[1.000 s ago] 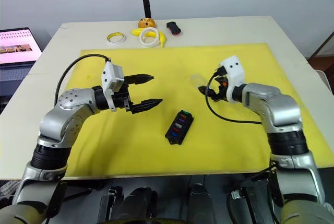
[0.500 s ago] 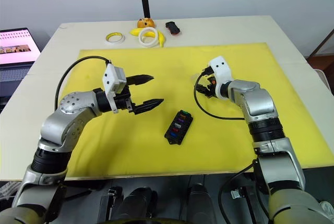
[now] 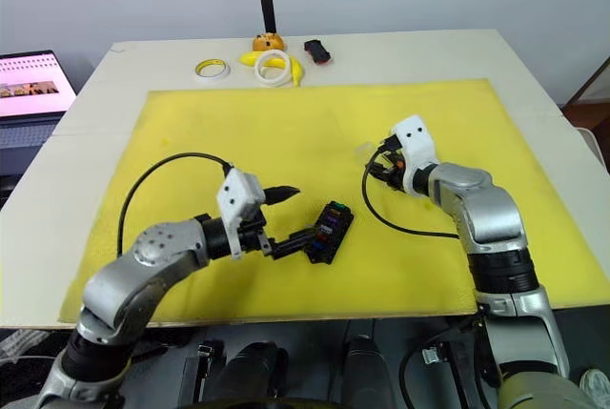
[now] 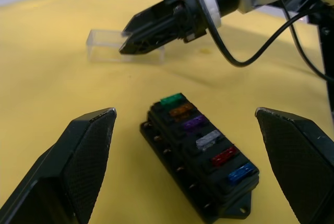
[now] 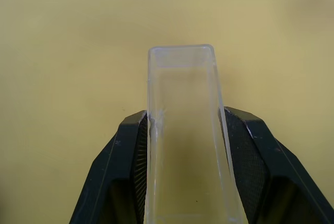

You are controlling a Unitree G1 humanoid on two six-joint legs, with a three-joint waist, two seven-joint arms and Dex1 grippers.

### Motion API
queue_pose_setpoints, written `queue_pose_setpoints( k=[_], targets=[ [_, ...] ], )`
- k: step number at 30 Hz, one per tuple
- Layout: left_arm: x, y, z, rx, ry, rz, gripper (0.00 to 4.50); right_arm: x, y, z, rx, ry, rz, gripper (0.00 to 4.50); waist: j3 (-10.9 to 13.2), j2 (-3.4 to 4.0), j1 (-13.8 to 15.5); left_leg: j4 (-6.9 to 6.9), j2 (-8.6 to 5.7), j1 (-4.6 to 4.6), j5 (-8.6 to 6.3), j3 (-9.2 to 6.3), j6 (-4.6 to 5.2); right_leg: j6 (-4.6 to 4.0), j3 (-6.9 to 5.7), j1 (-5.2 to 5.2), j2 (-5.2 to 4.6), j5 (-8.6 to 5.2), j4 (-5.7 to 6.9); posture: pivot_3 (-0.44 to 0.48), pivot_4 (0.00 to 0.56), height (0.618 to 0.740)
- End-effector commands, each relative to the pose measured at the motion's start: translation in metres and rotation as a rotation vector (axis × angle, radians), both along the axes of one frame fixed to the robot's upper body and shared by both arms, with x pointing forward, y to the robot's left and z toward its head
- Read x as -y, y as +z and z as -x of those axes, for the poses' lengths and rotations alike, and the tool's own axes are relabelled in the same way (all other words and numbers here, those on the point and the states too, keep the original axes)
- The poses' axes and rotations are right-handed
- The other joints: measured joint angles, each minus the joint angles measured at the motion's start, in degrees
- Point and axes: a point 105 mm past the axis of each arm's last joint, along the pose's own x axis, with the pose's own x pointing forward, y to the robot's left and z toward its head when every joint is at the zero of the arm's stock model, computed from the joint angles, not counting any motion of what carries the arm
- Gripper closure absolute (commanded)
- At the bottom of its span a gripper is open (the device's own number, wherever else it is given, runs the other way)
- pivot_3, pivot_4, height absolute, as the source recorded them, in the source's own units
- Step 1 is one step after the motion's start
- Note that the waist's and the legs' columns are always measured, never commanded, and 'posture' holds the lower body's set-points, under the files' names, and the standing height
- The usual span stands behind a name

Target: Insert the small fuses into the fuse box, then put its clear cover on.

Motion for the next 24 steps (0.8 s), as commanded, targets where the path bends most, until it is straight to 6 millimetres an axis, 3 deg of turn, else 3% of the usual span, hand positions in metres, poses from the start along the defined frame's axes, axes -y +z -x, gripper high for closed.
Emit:
queue_pose_setpoints(
  k=[1, 10, 24],
  targets=[
    [0.011, -0.001, 0.009, 0.029, 0.030, -0.022, 0.00, 0.003, 0.017, 0.004, 0.055, -0.004, 0.002, 2.85, 0.0, 0.01, 0.0, -0.01, 0.00, 0.01, 0.00, 0.01, 0.00, 0.00, 0.01, 0.00, 0.00, 0.00, 0.00, 0.000, 0.150, 0.740],
    [0.022, -0.025, 0.010, -0.037, 0.097, -0.086, 0.00, 0.000, 0.024, 0.008, 0.055, 0.009, -0.006, 2.85, 0.0, 0.01, 0.2, -0.01, -0.01, 0.00, 0.00, 0.03, 0.00, 0.00, 0.02, 0.00, 0.00, 0.00, -0.01, 0.000, 0.150, 0.740],
    [0.018, -0.053, 0.005, -0.098, 0.155, -0.247, 0.00, -0.003, 0.040, 0.016, 0.079, 0.021, -0.026, 2.85, 0.0, 0.01, 0.2, -0.02, -0.01, 0.00, 0.00, 0.03, 0.00, 0.00, 0.02, 0.00, 0.00, 0.00, -0.02, 0.000, 0.150, 0.740]
  ],
)
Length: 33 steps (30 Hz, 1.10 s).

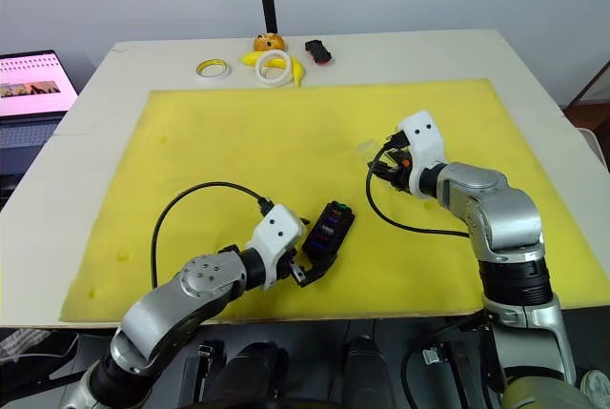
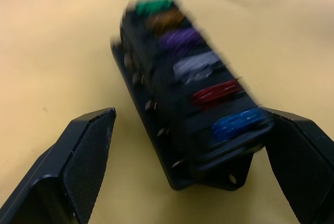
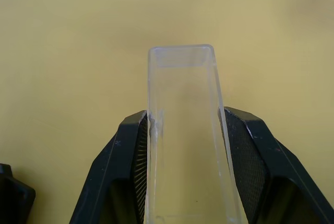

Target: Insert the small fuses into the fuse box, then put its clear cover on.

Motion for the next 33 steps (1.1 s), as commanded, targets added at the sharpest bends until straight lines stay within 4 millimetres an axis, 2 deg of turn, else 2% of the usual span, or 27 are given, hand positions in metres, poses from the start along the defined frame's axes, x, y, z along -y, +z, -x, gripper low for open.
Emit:
queue_pose_setpoints(
  k=[1, 13, 25, 33],
  targets=[
    [-0.007, -0.002, -0.007, 0.023, 0.038, -0.052, 0.00, 0.002, 0.023, 0.001, 0.077, 0.001, -0.004, 2.85, 0.0, 0.00, -0.1, 0.00, 0.00, 0.01, 0.00, 0.00, 0.00, 0.00, 0.00, 0.00, 0.00, 0.00, 0.00, 0.000, 0.150, 0.740],
    [-0.015, 0.021, -0.015, 0.082, -0.103, 0.005, 0.00, 0.002, 0.032, 0.010, 0.100, 0.022, -0.023, 2.85, 0.0, 0.00, -0.1, -0.02, 0.02, 0.02, 0.00, 0.01, 0.00, 0.00, 0.00, -0.01, 0.01, 0.00, 0.00, 0.000, 0.150, 0.740],
    [-0.007, 0.013, -0.011, 0.067, -0.129, 0.029, 0.00, 0.008, 0.038, 0.019, 0.107, 0.009, -0.027, 2.85, 0.0, 0.00, -0.1, -0.03, 0.02, 0.01, 0.00, 0.01, 0.00, 0.00, 0.00, -0.01, 0.00, 0.00, -0.02, 0.000, 0.150, 0.740],
    [-0.008, 0.002, -0.019, 0.080, -0.098, 0.004, 0.00, 0.008, 0.043, 0.024, 0.113, 0.033, -0.019, 2.85, 0.0, 0.00, 0.0, -0.03, 0.01, 0.00, 0.00, 0.01, 0.00, 0.00, 0.00, -0.01, 0.00, 0.00, -0.02, 0.000, 0.150, 0.740]
  ],
)
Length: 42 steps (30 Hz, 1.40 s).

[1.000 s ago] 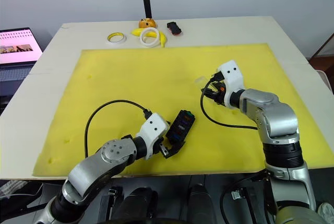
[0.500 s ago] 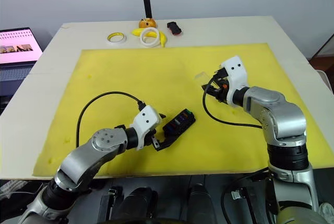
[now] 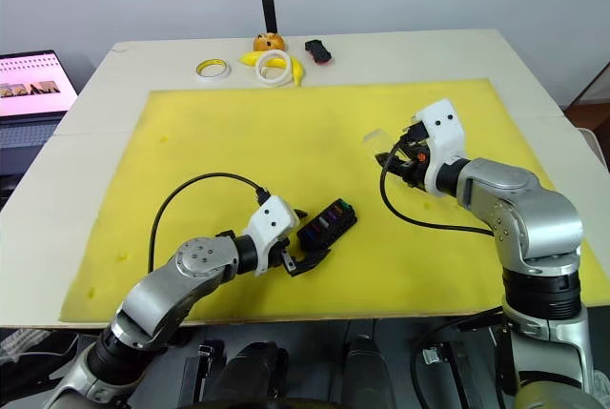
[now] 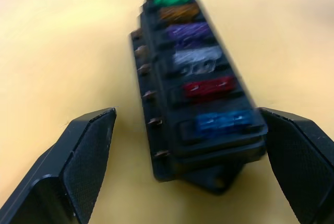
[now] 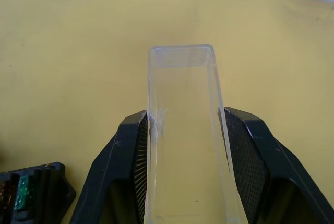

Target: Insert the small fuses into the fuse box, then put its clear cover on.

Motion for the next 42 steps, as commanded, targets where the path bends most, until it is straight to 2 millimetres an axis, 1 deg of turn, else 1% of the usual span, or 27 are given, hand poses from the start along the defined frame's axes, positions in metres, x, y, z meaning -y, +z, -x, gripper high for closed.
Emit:
queue_pose_setpoints(
  k=[1, 5, 9, 11, 12, 13, 14, 15, 19, 22, 26, 28, 31, 35, 42],
  targets=[
    [0.002, 0.001, 0.000, 0.036, -0.007, -0.002, 0.00, 0.000, 0.018, 0.005, 0.061, 0.017, 0.007, 2.85, 0.0, 0.00, 0.0, 0.00, 0.00, 0.00, 0.00, 0.00, 0.00, 0.00, 0.00, 0.00, 0.00, 0.00, 0.00, 0.000, 0.150, 0.740],
    [-0.001, 0.002, -0.002, 0.045, -0.024, -0.002, 0.00, 0.000, 0.020, 0.009, 0.063, 0.027, 0.010, 2.85, 0.0, 0.00, 0.0, 0.00, 0.00, 0.01, 0.00, 0.00, 0.00, 0.00, 0.00, 0.00, 0.00, 0.00, 0.00, 0.000, 0.150, 0.740],
    [-0.004, 0.005, -0.002, 0.043, -0.107, 0.004, 0.00, -0.001, 0.022, 0.016, 0.063, 0.065, 0.018, 2.85, 0.0, 0.00, 0.1, 0.00, 0.00, 0.00, 0.00, 0.00, 0.00, 0.00, 0.00, 0.00, 0.00, 0.00, 0.00, 0.000, 0.150, 0.740],
    [-0.007, 0.006, -0.002, 0.047, -0.186, -0.010, 0.51, -0.001, 0.023, 0.023, 0.061, 0.096, 0.024, 2.85, 0.0, 0.00, 0.2, 0.00, 0.00, 0.00, 0.00, 0.00, 0.00, 0.00, 0.00, 0.00, 0.00, 0.00, -0.01, 0.000, 0.150, 0.740],
    [-0.009, 0.005, -0.006, 0.050, -0.220, -0.022, 0.86, -0.001, 0.024, 0.029, 0.057, 0.127, 0.028, 2.85, 0.0, 0.00, 0.2, 0.00, 0.01, 0.00, 0.00, 0.00, 0.00, 0.00, -0.01, 0.00, 0.01, 0.00, -0.02, 0.000, 0.150, 0.740],
    [-0.010, 0.005, -0.010, 0.052, -0.240, -0.029, 1.35, -0.002, 0.025, 0.033, 0.053, 0.148, 0.030, 2.85, 0.0, 0.01, 0.6, 0.00, 0.00, 0.00, 0.00, 0.00, 0.00, 0.00, -0.01, 0.01, 0.00, 0.00, -0.02, 0.000, 0.150, 0.740],
    [-0.011, 0.005, -0.014, 0.057, -0.256, -0.036, 1.75, -0.003, 0.026, 0.037, 0.049, 0.171, 0.032, 2.85, 0.0, 0.01, 0.7, 0.01, 0.00, 0.00, 0.00, 0.02, 0.00, 0.00, -0.02, 0.01, 0.01, 0.00, -0.04, 0.000, 0.150, 0.740],
    [-0.012, 0.005, -0.019, 0.065, -0.273, -0.050, 1.98, -0.004, 0.026, 0.042, 0.044, 0.203, 0.037, 2.85, 0.0, 0.01, 0.9, 0.02, 0.00, 0.01, 0.00, 0.01, 0.00, 0.00, -0.02, 0.04, 0.01, 0.00, -0.05, 0.000, 0.150, 0.740],
    [-0.014, 0.005, -0.034, 0.078, -0.355, -0.077, 1.98, -0.013, 0.030, 0.063, 0.024, 0.341, 0.063, 2.85, 0.0, 0.00, 1.1, 0.03, 0.00, 0.01, 0.00, 0.03, 0.01, 0.00, -0.04, 0.06, 0.01, 0.00, -0.07, 0.000, 0.150, 0.740],
    [-0.012, 0.010, -0.035, 0.067, -0.483, -0.079, 1.98, -0.025, 0.033, 0.082, 0.002, 0.477, 0.073, 2.85, 0.0, -0.01, 1.0, 0.05, 0.00, 0.01, 0.00, 0.03, 0.01, 0.00, -0.07, 0.08, 0.01, 0.00, -0.07, 0.000, 0.150, 0.740],
    [-0.012, 0.012, -0.036, 0.070, -0.600, -0.113, 1.98, -0.037, 0.028, 0.096, -0.020, 0.603, 0.135, 2.85, 0.0, -0.02, 1.0, 0.04, 0.00, 0.03, -0.01, 0.03, 0.02, 0.01, -0.09, 0.09, 0.01, 0.00, -0.07, 0.000, 0.150, 0.740],
    [-0.012, 0.012, -0.036, 0.075, -0.658, -0.137, 1.98, -0.043, 0.026, 0.095, -0.003, 0.640, 0.174, 2.85, 0.0, -0.04, 1.0, 0.05, 0.00, 0.02, -0.01, 0.03, 0.03, 0.01, -0.11, 0.09, 0.01, 0.00, -0.08, 0.000, 0.150, 0.740],
    [-0.011, 0.010, -0.038, 0.082, -0.690, -0.156, 1.98, -0.051, 0.023, 0.088, 0.020, 0.658, 0.205, 2.85, 0.0, -0.04, 1.0, 0.06, 0.00, 0.03, -0.01, 0.03, 0.02, 0.01, -0.12, 0.10, 0.01, 0.00, -0.07, 0.000, 0.150, 0.740],
    [-0.010, 0.010, -0.040, 0.072, -0.714, -0.142, 1.98, -0.066, 0.010, 0.087, 0.019, 0.730, 0.250, 2.85, 0.0, -0.04, 0.9, 0.06, 0.01, 0.01, -0.01, -0.01, 0.03, 0.01, -0.14, 0.09, 0.01, 0.00, -0.08, 0.000, 0.150, 0.740],
    [-0.009, 0.011, -0.046, 0.095, -0.705, -0.153, 1.98, -0.074, -0.006, 0.077, 0.012, 0.734, 0.284, 2.85, 0.0, -0.05, 1.0, 0.09, -0.01, 0.00, -0.01, -0.03, 0.02, 0.01, -0.14, 0.10, 0.00, 0.00, -0.07, 0.000, 0.150, 0.740]
  ],
)
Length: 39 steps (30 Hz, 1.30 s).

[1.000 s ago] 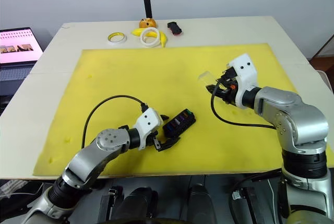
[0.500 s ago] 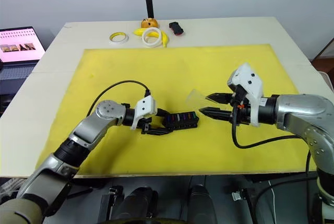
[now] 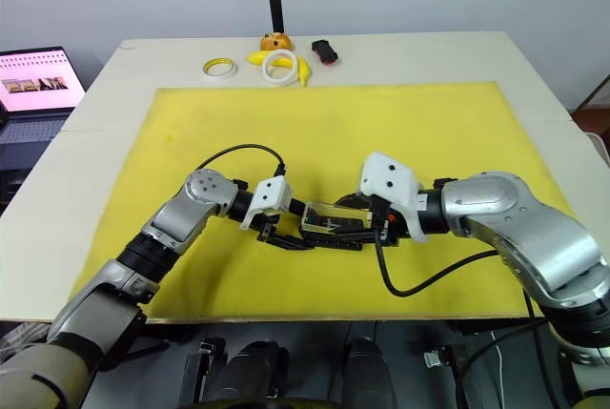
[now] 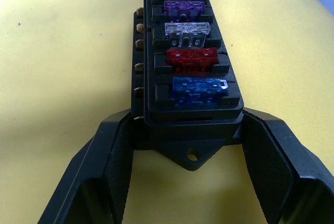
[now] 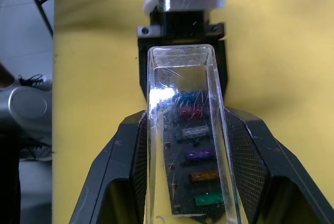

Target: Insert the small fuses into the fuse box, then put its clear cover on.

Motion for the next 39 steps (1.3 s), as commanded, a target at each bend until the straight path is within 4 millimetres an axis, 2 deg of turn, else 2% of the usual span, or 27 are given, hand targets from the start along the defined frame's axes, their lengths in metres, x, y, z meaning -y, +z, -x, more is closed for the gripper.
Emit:
queue_pose_setpoints(
  k=[1, 15, 39],
  targets=[
    [0.000, 0.007, -0.003, 0.042, -0.007, 0.004, 1.98, -0.005, 0.004, -0.005, 0.053, 0.008, 0.003, 2.85, 0.0, 0.00, 0.0, 0.00, 0.00, 0.00, 0.00, -0.01, 0.00, 0.00, 0.00, -0.01, 0.00, 0.00, 0.00, 0.000, 0.150, 0.740],
    [-0.002, 0.009, -0.007, 0.062, 0.010, 0.005, 1.98, -0.005, -0.017, -0.013, 0.044, 0.019, 0.059, 2.85, 0.0, 0.00, -0.1, 0.00, 0.00, 0.01, 0.00, -0.01, 0.00, 0.00, -0.01, -0.01, 0.02, 0.00, 0.02, 0.000, 0.150, 0.740],
    [0.002, 0.011, -0.007, 0.070, 0.011, 0.013, 1.98, 0.000, -0.028, -0.012, 0.038, 0.041, 0.088, 2.85, 0.0, 0.00, 0.0, 0.02, -0.01, 0.01, 0.00, -0.02, 0.00, 0.00, -0.01, 0.01, 0.01, 0.00, 0.02, 0.000, 0.150, 0.740]
  ],
)
